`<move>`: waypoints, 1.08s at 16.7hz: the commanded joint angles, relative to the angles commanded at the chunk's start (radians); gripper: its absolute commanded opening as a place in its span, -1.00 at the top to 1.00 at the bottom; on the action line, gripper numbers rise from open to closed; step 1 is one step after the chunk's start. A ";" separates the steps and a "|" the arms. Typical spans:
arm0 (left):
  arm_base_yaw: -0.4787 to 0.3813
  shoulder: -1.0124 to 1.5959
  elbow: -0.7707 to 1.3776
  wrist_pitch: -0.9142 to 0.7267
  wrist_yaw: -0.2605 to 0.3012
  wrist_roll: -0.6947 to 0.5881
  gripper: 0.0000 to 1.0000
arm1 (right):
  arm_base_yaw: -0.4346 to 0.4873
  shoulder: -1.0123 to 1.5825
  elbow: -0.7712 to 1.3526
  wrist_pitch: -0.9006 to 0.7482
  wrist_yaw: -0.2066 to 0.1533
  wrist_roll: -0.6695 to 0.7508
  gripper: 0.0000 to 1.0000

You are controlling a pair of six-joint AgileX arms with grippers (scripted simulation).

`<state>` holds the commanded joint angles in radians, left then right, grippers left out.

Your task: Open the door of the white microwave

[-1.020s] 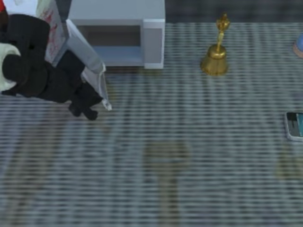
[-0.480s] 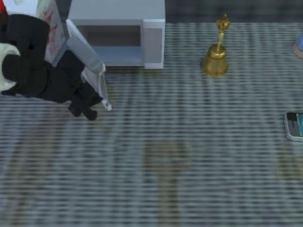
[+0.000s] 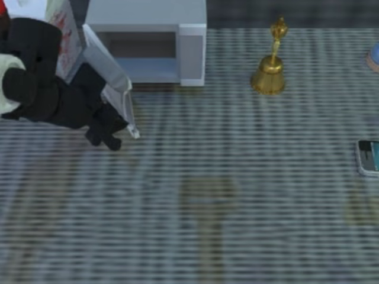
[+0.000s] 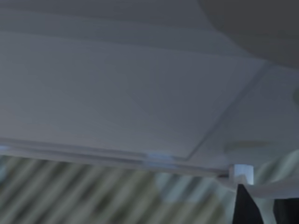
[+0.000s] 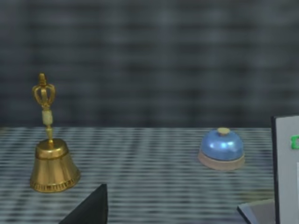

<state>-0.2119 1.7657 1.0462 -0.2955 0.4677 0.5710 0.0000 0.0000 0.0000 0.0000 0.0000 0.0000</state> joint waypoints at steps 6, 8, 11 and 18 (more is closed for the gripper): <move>0.030 0.003 0.017 -0.036 0.035 0.074 1.00 | 0.000 0.000 0.000 0.000 0.000 0.000 -1.00; 0.041 0.006 0.020 -0.050 0.045 0.095 1.00 | 0.000 0.000 0.000 0.000 0.000 0.000 -1.00; 0.041 0.006 0.020 -0.051 0.045 0.097 1.00 | 0.000 0.000 0.000 0.000 0.000 0.000 -1.00; 0.041 0.006 0.020 -0.051 0.045 0.097 1.00 | 0.000 0.000 0.000 0.000 0.000 0.000 -1.00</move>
<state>-0.1705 1.7720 1.0660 -0.3462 0.5131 0.6678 0.0000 0.0000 0.0000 0.0000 0.0000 0.0000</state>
